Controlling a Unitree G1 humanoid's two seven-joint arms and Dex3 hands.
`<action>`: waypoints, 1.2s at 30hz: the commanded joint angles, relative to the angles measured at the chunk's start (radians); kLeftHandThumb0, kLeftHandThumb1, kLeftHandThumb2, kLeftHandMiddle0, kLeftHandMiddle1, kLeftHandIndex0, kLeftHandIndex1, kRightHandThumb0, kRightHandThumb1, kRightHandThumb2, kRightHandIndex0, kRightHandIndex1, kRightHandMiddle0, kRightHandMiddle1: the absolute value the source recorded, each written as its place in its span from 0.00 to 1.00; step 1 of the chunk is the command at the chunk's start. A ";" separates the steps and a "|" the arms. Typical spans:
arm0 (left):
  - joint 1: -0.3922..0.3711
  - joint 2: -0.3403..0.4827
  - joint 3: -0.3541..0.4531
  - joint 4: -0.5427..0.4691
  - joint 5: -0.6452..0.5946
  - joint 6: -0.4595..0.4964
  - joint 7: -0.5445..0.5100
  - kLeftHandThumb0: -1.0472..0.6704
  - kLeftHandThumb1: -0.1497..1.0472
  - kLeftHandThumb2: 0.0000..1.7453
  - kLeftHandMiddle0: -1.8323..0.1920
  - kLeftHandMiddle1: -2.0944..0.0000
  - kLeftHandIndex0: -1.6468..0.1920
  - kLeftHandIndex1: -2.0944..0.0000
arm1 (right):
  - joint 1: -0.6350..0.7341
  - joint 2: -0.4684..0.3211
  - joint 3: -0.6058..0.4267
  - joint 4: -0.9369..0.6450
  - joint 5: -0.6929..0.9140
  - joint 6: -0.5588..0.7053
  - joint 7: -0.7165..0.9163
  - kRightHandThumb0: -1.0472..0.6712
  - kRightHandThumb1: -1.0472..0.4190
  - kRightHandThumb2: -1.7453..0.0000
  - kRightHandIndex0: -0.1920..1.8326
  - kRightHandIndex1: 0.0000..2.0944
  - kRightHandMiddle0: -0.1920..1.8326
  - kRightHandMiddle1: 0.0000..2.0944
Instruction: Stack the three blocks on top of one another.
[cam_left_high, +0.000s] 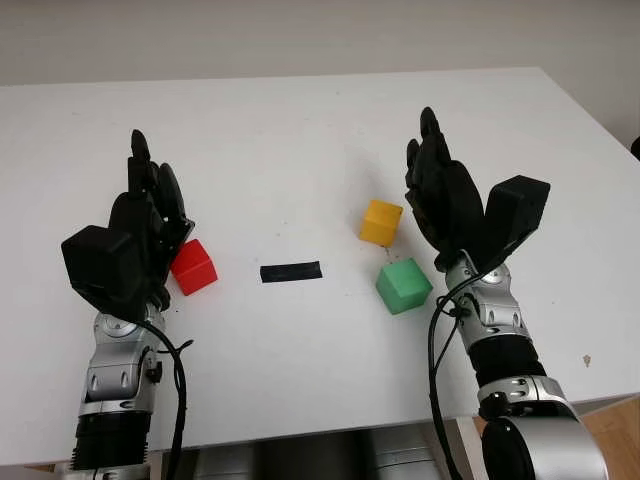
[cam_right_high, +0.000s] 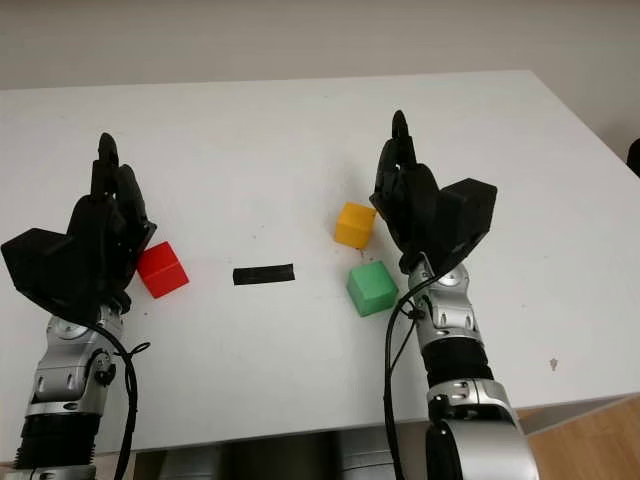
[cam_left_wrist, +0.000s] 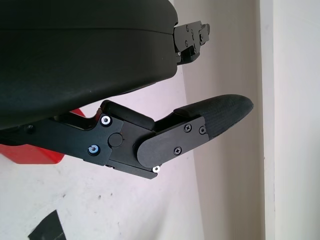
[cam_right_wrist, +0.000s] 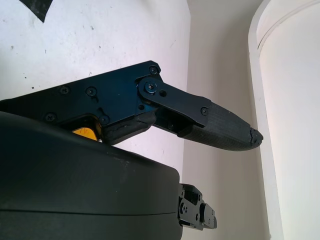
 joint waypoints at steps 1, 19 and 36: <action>0.013 -0.006 -0.004 -0.037 -0.002 0.009 0.002 0.19 1.00 0.47 1.00 1.00 1.00 1.00 | 0.018 -0.008 0.002 -0.042 -0.001 0.015 0.001 0.15 0.00 0.53 0.00 0.00 0.00 0.00; 0.043 0.160 -0.015 -0.219 0.176 0.126 -0.035 0.19 1.00 0.39 0.92 0.96 0.91 0.96 | -0.021 -0.037 0.013 -0.043 -0.011 0.029 0.028 0.13 0.00 0.55 0.00 0.00 0.00 0.00; 0.090 0.496 -0.167 -0.588 0.678 0.583 -0.347 0.15 0.98 0.04 0.75 0.97 0.74 0.94 | -0.081 -0.115 0.031 -0.121 -0.057 0.077 0.041 0.13 0.00 0.57 0.00 0.00 0.00 0.00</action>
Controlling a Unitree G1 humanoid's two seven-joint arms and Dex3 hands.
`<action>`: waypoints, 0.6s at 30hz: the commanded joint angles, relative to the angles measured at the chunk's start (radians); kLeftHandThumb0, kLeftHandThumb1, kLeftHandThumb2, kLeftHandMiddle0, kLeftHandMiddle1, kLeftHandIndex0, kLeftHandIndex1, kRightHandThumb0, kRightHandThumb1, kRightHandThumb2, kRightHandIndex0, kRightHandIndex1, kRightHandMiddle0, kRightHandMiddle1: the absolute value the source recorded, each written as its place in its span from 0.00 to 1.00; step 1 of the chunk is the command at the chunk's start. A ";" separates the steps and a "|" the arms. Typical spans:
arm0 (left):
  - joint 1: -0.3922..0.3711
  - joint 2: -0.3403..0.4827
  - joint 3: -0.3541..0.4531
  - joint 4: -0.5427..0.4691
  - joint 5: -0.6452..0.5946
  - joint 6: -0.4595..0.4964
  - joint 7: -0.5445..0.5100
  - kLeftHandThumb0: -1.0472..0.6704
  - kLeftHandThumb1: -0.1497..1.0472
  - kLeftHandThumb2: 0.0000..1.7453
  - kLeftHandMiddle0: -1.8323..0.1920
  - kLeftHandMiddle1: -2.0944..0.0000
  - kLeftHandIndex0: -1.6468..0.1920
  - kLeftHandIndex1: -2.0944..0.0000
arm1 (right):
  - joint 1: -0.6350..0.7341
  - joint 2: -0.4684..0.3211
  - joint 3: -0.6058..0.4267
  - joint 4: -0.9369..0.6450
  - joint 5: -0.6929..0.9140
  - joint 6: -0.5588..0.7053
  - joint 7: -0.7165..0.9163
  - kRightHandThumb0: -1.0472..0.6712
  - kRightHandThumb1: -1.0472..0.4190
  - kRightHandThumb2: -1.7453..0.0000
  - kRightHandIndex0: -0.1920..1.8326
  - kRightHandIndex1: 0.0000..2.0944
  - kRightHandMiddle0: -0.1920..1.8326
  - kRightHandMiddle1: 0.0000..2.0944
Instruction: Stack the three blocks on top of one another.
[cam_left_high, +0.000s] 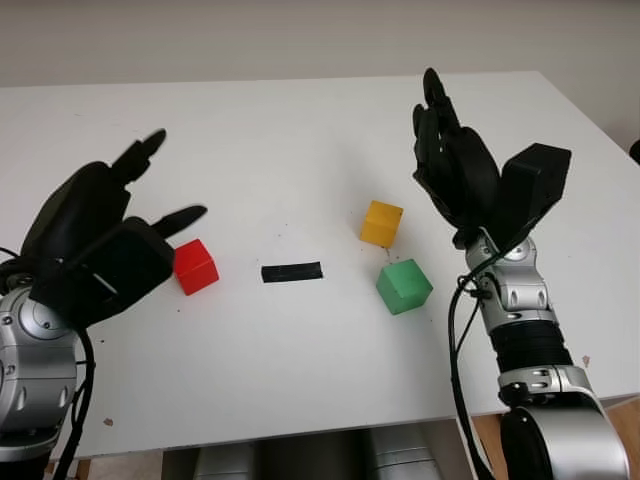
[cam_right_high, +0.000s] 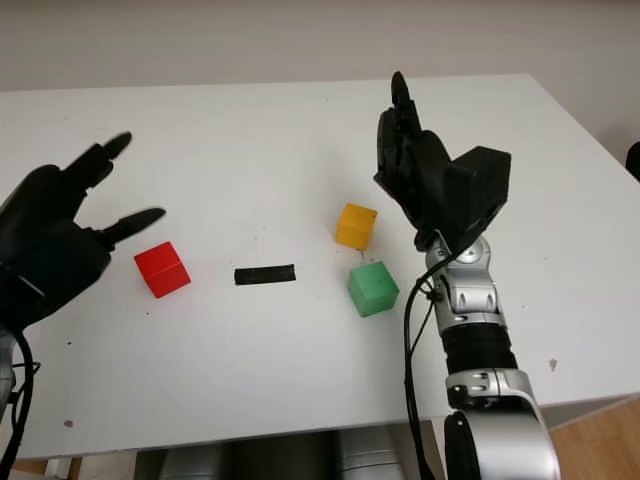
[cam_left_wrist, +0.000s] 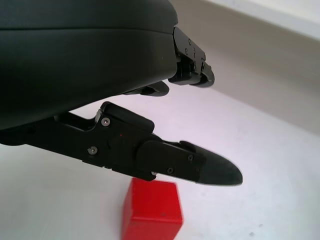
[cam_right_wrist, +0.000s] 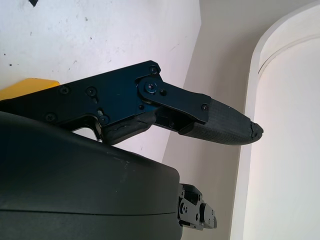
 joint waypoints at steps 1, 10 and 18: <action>0.000 0.041 -0.031 -0.028 0.049 0.024 -0.043 0.15 0.97 0.03 0.75 0.97 0.73 0.94 | -0.026 -0.020 0.001 -0.018 -0.003 0.010 0.002 0.13 0.00 0.57 0.00 0.00 0.00 0.00; -0.017 0.089 -0.120 -0.029 0.243 0.050 -0.169 0.09 1.00 0.06 0.88 0.99 0.72 0.96 | -0.049 -0.022 -0.005 -0.007 -0.004 0.010 -0.013 0.15 0.00 0.57 0.00 0.00 0.00 0.00; 0.005 0.058 -0.174 0.017 0.392 0.012 -0.159 0.09 0.99 0.05 0.96 0.99 0.72 0.97 | -0.058 -0.022 0.000 0.004 -0.007 0.009 -0.021 0.14 0.00 0.57 0.00 0.00 0.00 0.00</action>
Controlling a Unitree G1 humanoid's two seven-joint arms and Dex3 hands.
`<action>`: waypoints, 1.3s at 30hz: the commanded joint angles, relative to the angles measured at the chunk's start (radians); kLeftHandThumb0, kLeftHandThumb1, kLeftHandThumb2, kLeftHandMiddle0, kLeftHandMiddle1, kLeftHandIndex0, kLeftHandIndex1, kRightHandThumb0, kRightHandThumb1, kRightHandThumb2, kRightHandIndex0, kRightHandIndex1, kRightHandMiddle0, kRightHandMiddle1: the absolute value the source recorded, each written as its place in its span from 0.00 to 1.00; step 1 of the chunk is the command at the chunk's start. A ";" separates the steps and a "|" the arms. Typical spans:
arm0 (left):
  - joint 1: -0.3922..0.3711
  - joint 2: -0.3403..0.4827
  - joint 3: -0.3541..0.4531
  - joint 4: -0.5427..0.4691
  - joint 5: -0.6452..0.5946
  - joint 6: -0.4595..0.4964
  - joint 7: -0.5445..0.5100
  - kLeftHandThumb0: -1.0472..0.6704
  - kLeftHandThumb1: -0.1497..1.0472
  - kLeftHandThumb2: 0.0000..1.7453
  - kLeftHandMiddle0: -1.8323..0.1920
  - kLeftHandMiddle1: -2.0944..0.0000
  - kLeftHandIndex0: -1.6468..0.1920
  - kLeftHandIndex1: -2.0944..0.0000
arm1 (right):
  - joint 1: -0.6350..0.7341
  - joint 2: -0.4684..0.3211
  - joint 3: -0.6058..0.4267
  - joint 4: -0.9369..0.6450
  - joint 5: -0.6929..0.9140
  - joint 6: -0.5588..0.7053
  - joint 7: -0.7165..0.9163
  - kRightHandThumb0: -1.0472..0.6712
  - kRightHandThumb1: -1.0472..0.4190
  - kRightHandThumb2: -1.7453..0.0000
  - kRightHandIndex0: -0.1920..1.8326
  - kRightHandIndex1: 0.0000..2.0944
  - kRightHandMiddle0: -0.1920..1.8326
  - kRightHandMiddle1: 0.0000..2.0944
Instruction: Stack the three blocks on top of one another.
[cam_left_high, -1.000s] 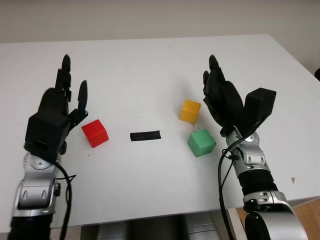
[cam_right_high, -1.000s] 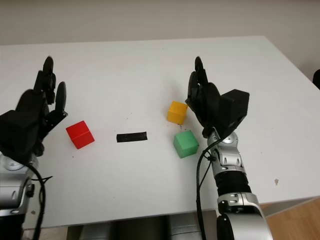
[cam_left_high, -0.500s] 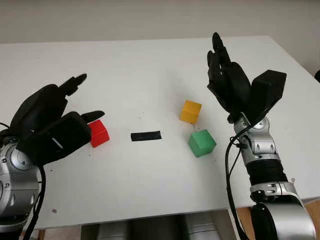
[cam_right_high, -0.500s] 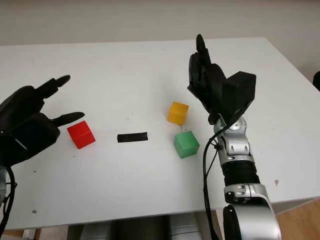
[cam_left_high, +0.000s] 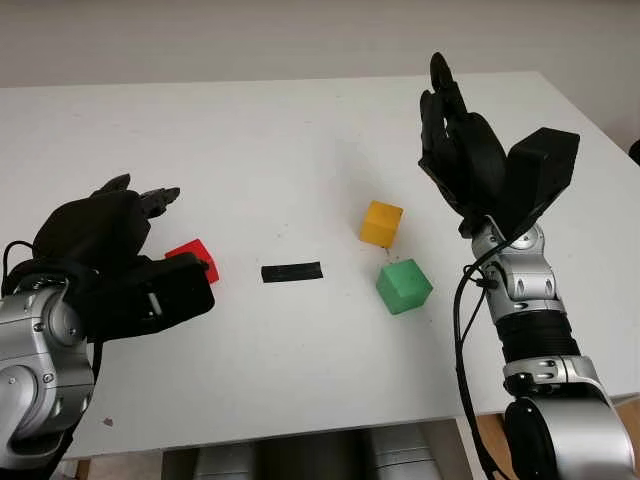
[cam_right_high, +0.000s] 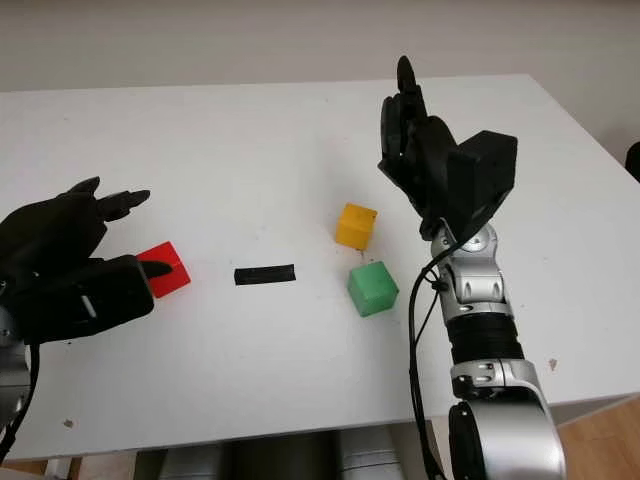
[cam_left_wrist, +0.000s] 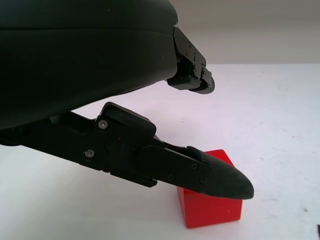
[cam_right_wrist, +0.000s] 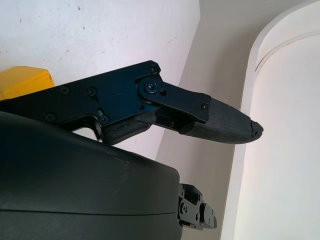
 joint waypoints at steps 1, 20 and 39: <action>0.010 -0.017 -0.017 0.016 0.034 -0.009 0.011 0.10 0.99 0.05 0.97 0.99 0.72 0.97 | -0.024 -0.006 0.000 -0.002 -0.003 0.003 -0.005 0.14 0.00 0.57 0.00 0.00 0.00 0.00; 0.024 -0.100 -0.036 0.088 0.149 -0.078 -0.022 0.10 0.98 0.03 0.98 0.97 0.68 0.96 | -0.024 -0.003 0.000 -0.001 -0.001 0.001 -0.014 0.14 0.00 0.58 0.00 0.00 0.00 0.00; 0.051 -0.160 -0.020 0.129 0.181 -0.124 0.082 0.22 0.99 0.03 0.90 0.97 0.67 0.67 | -0.022 -0.002 0.006 0.006 -0.004 -0.008 -0.012 0.14 0.00 0.58 0.00 0.00 0.00 0.00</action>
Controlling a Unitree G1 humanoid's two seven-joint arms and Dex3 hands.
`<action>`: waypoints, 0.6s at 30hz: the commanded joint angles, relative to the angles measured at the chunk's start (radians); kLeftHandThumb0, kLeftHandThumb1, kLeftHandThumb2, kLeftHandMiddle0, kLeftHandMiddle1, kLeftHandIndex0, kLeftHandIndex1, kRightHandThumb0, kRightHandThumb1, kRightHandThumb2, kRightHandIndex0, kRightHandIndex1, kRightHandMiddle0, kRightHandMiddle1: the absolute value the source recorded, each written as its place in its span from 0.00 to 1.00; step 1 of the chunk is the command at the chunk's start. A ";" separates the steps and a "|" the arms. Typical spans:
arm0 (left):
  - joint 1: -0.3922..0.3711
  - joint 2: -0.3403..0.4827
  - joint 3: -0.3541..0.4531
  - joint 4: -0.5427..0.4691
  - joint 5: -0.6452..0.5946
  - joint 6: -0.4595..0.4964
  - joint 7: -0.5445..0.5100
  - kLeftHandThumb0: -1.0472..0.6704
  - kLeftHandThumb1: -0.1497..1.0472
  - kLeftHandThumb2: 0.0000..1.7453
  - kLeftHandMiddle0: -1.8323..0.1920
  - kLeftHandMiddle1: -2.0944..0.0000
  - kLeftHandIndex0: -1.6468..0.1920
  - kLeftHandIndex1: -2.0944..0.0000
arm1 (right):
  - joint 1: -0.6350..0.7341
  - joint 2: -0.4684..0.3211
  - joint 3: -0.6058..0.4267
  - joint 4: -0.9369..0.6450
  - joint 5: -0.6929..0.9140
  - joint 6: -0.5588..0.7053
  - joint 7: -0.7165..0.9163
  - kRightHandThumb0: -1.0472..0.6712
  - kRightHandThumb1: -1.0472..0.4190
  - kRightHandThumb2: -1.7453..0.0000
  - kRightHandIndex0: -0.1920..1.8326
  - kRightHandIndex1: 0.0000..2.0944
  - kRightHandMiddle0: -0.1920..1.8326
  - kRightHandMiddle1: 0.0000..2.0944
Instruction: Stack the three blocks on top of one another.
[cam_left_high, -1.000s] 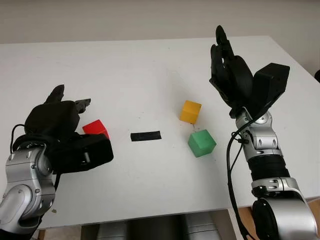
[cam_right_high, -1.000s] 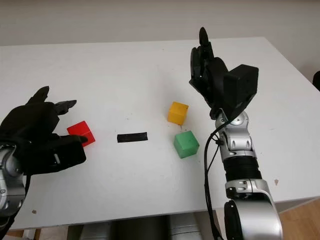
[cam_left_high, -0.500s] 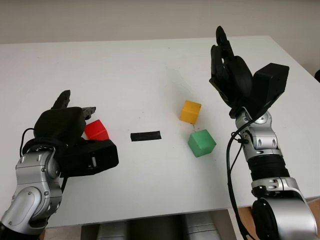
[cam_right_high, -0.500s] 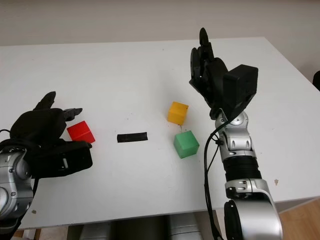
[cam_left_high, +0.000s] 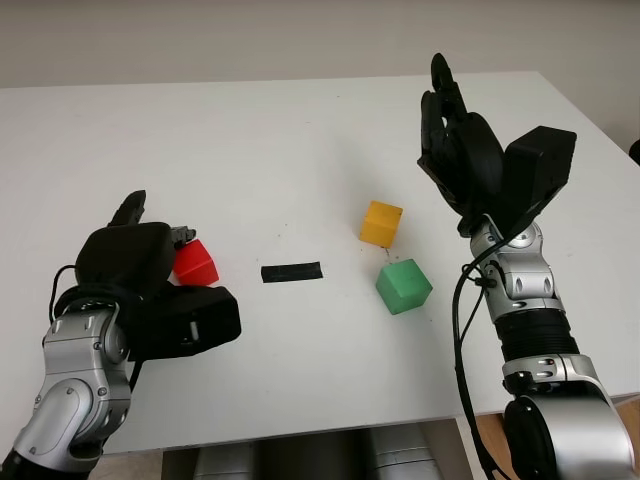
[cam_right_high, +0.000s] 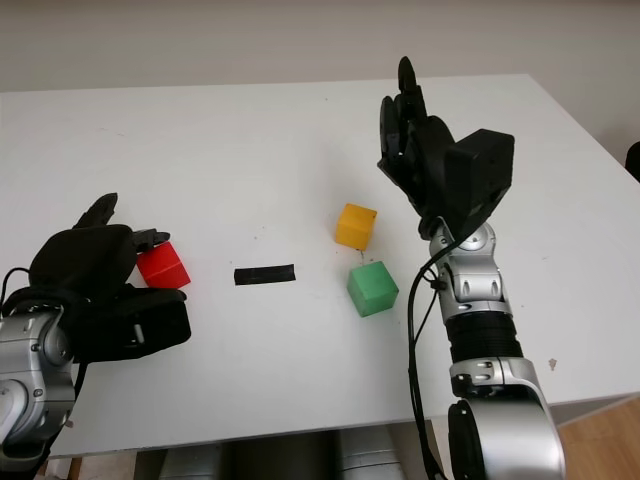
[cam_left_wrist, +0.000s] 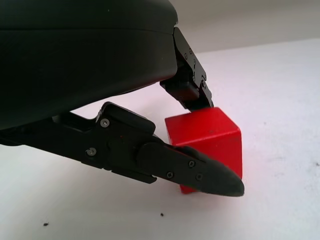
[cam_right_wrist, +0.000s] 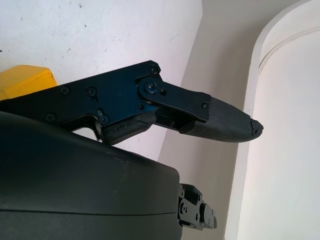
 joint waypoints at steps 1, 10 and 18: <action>0.007 -0.010 0.010 0.007 0.007 -0.003 0.013 0.24 0.99 0.03 0.90 0.97 0.71 0.60 | -0.019 -0.003 -0.001 -0.002 0.000 -0.012 0.003 0.14 0.00 0.58 0.00 0.00 0.00 0.00; 0.012 -0.018 0.015 0.012 0.008 -0.020 0.050 0.36 1.00 0.09 0.87 0.97 0.74 0.46 | -0.017 0.001 -0.002 -0.011 0.006 0.002 0.001 0.14 0.00 0.58 0.00 0.00 0.00 0.00; 0.010 -0.016 0.018 0.019 0.014 -0.035 0.059 0.40 1.00 0.06 0.84 0.97 0.75 0.35 | -0.018 0.002 0.000 -0.009 0.004 -0.001 -0.003 0.14 0.00 0.58 0.00 0.00 0.00 0.00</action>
